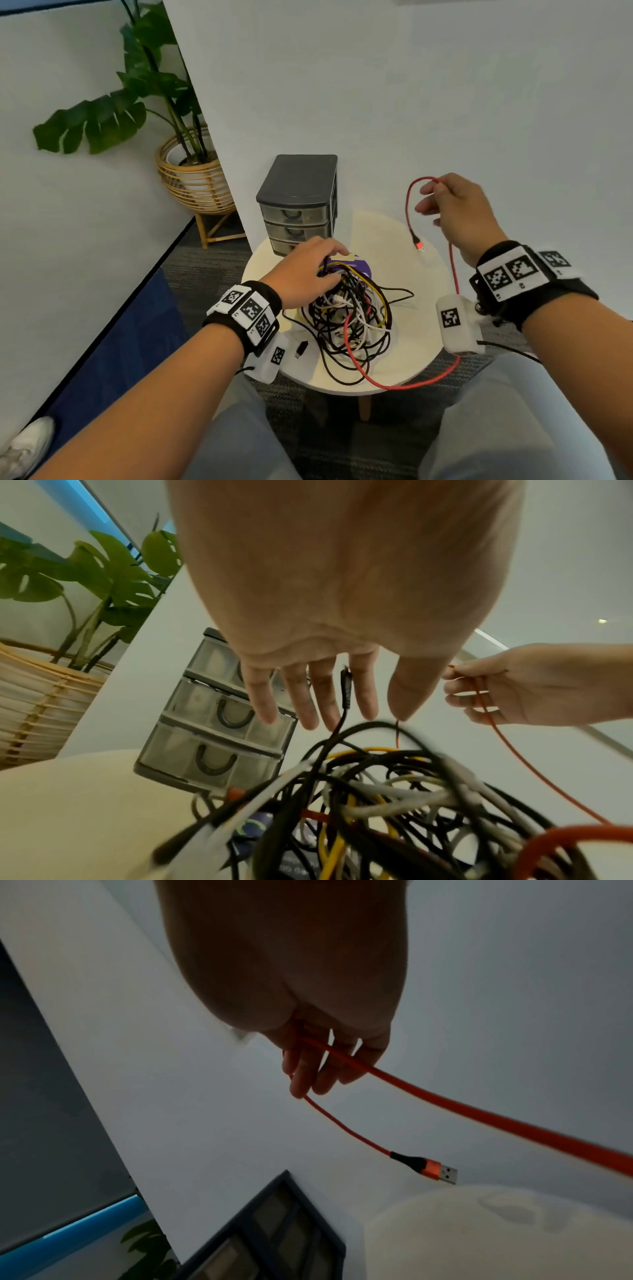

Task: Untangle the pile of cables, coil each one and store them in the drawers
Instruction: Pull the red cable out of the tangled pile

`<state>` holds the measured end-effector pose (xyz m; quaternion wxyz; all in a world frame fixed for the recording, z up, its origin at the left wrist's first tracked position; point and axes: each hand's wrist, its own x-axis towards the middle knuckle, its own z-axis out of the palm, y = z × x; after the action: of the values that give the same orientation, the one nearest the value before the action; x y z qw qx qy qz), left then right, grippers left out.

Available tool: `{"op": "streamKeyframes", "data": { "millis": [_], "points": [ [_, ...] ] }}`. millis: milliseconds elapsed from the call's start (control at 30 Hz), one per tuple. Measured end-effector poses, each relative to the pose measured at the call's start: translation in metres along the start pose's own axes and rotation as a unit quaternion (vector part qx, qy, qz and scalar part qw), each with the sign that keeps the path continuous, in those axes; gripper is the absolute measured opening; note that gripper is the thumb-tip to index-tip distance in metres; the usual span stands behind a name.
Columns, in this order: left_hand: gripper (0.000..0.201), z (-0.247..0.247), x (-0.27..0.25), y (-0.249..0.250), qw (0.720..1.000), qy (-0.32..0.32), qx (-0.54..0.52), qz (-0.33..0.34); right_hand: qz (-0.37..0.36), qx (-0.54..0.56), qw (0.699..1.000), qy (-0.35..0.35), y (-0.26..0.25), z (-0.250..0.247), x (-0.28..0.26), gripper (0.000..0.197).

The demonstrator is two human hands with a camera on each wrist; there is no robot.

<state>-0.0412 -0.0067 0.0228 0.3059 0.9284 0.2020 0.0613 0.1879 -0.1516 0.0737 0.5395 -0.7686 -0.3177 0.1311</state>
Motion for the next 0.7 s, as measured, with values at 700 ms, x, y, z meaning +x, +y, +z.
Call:
{"op": "streamKeyframes", "data": {
  "millis": [700],
  "points": [
    [0.113,0.008,0.002,-0.012,0.985,-0.061,-0.13,-0.097,-0.087,-0.204,0.967,-0.129,0.036,0.045,-0.015,0.037]
  ]
}}
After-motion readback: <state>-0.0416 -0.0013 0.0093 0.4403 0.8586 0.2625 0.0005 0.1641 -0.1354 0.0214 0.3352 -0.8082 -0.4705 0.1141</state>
